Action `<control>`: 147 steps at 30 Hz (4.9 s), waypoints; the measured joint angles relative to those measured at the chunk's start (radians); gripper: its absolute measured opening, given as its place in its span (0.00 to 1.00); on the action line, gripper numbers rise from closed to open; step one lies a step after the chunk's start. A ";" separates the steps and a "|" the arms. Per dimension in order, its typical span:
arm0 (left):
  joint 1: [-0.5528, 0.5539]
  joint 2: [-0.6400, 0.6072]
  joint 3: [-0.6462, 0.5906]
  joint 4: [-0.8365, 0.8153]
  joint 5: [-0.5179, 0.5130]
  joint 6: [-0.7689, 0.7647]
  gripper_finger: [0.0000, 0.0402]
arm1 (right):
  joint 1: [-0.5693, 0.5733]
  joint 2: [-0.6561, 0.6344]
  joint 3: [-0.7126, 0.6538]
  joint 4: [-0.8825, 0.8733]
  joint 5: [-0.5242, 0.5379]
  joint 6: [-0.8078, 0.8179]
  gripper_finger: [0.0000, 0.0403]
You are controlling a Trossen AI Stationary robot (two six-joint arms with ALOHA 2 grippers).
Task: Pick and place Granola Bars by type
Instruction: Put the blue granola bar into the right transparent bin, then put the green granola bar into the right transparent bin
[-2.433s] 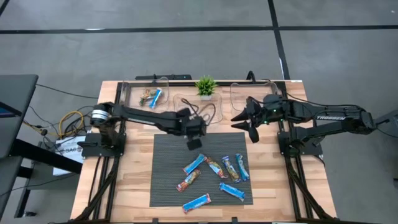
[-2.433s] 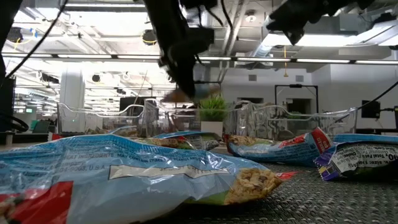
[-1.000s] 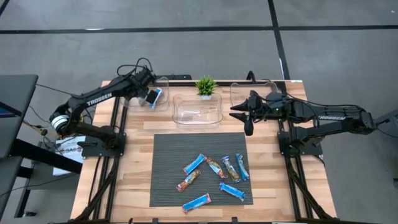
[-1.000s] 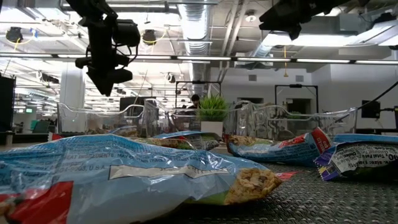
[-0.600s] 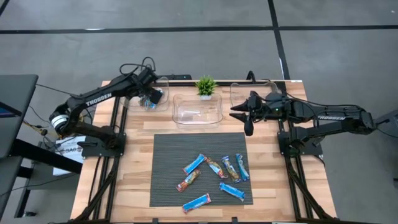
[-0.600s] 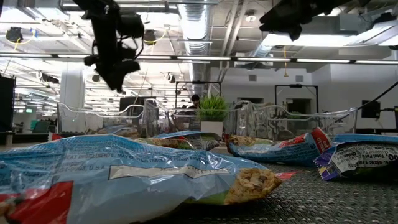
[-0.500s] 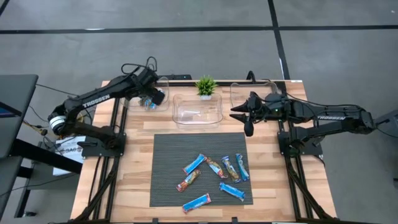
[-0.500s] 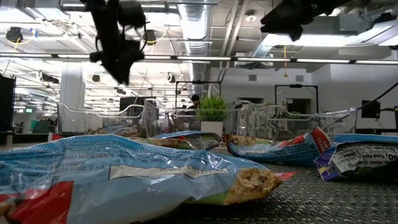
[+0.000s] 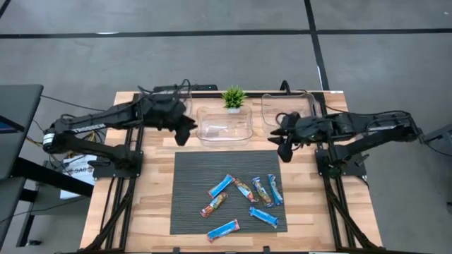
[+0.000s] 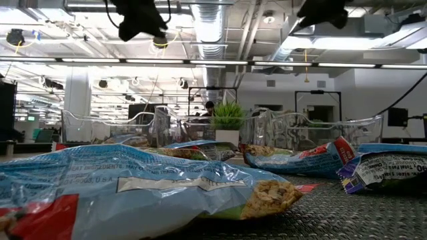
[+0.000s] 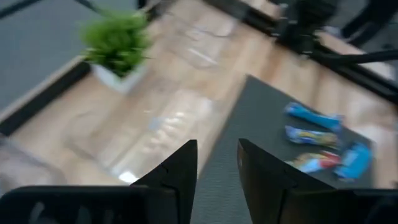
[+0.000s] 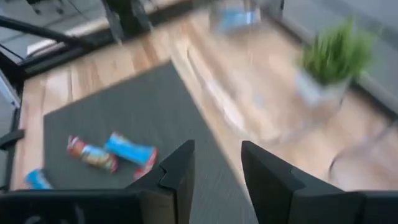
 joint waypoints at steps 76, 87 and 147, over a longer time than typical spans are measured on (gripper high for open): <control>-0.349 0.004 -0.001 0.168 0.326 0.071 0.26 | 0.172 0.474 0.048 -0.105 -0.048 0.813 0.01; -0.349 0.004 -0.001 0.218 -0.061 0.091 0.26 | -0.127 0.218 0.049 -0.219 0.163 0.590 0.00; -0.348 0.004 -0.001 0.125 0.032 0.114 0.26 | 0.278 0.578 0.049 -0.099 -0.258 0.864 0.39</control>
